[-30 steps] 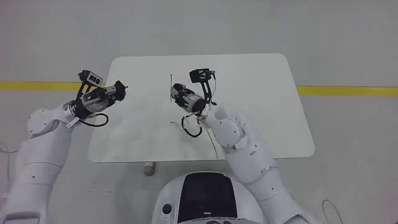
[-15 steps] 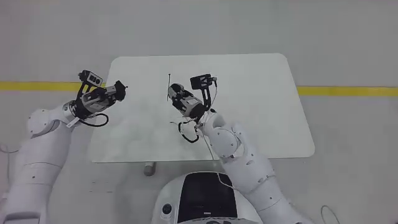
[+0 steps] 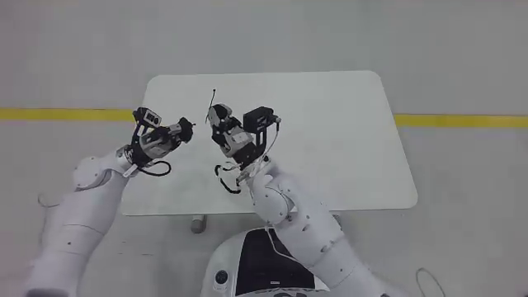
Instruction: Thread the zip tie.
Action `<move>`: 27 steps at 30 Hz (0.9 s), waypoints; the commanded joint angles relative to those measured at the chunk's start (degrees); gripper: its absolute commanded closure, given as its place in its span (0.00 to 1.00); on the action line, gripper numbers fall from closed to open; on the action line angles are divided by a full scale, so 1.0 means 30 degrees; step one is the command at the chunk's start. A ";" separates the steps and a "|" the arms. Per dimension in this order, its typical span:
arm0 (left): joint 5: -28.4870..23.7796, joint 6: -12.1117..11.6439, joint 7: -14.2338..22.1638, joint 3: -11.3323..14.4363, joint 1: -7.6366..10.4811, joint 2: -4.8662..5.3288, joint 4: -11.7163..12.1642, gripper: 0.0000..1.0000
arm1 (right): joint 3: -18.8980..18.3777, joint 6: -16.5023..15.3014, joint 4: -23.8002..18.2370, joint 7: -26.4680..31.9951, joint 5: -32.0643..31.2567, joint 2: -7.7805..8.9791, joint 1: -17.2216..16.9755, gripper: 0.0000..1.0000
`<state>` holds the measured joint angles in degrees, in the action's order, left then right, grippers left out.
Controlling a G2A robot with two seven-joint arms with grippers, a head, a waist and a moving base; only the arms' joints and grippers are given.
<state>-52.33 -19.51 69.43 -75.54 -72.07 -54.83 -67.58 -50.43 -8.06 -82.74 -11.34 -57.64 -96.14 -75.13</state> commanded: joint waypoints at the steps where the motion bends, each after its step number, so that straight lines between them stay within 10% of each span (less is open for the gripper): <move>1: 0.0481 0.0011 0.0054 0.0018 0.0156 -0.0008 -0.0291 1.00 | 0.0020 0.0055 0.0040 -0.0054 -0.0366 0.0011 0.0091 1.00; 27: 0.0082 0.0011 -0.0994 0.0011 -0.1029 -0.0378 -0.1072 1.00 | 0.0822 0.1228 0.0839 -0.2372 -0.3522 0.0071 -0.0047 1.00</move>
<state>-52.07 -19.48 66.43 -75.52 -75.16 -55.97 -70.81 -47.96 -4.34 -80.22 -18.48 -68.28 -95.93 -75.25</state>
